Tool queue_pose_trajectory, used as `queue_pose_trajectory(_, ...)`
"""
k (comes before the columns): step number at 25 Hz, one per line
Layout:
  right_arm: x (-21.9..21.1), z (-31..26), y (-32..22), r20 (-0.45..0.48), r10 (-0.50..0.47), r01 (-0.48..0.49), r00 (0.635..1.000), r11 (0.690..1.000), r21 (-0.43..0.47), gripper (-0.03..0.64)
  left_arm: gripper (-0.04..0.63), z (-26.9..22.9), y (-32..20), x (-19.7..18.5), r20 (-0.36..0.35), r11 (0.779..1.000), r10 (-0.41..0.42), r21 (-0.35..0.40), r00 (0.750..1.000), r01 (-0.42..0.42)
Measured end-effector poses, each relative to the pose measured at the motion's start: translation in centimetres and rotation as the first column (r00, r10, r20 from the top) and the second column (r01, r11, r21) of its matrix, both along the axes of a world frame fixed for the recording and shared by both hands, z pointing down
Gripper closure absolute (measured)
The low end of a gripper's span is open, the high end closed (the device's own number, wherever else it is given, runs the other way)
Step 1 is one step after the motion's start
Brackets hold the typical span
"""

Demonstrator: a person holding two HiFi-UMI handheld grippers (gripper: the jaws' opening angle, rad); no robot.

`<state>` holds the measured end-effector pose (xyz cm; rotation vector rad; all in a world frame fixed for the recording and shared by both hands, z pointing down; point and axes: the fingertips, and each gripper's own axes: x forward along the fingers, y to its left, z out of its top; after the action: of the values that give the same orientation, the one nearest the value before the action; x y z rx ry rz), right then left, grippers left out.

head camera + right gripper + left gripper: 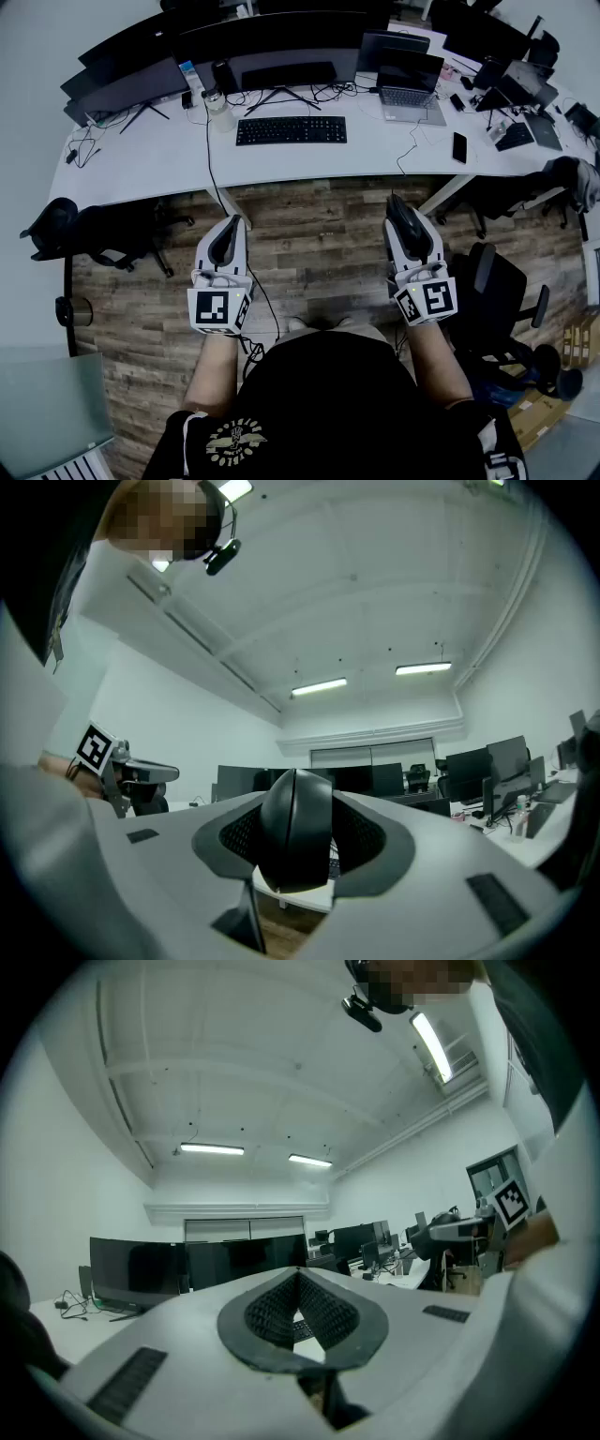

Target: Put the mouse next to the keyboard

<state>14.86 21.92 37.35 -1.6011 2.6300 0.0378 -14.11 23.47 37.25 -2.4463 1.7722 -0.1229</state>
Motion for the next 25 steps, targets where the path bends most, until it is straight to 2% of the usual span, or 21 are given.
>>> queue_pose_trajectory(5, -0.7, 0.3, -0.3, 0.002, -0.001, 0.001, 1.000, 1.000, -0.010, 0.437, 0.595, -0.8, -0.2, -0.1, 0.003, 0.999, 0.029, 0.043, 1.000, -0.029)
queue_pose_trajectory(11, -1.9, -0.2, -0.9, -0.004, 0.020, -0.020, 1.000, 1.000, -0.005, 0.437, 0.594, 0.7, -1.1, -1.2, 0.021, 0.998, 0.067, -0.005, 0.998, -0.067)
queue_pose_trajectory(18, -2.2, 0.3, -1.5, 0.004, 0.049, -0.049, 0.999, 0.999, -0.013, 0.437, 0.594, 3.1, -2.2, -3.1, -0.016, 0.995, 0.079, -0.063, 0.997, -0.080)
queue_pose_trajectory(23, -2.1, 0.9, -3.3, 0.012, 0.043, -0.043, 0.999, 0.999, -0.020, 0.439, 0.594, 3.1, -4.2, -3.7, -0.070, 0.996, 0.079, -0.040, 0.994, -0.082)
queue_pose_trajectory(25, -2.0, 1.3, -4.3, 0.013, 0.034, -0.034, 0.999, 0.999, -0.029, 0.437, 0.595, 2.8, -5.2, -3.7, -0.069, 0.997, 0.066, -0.025, 0.995, -0.068)
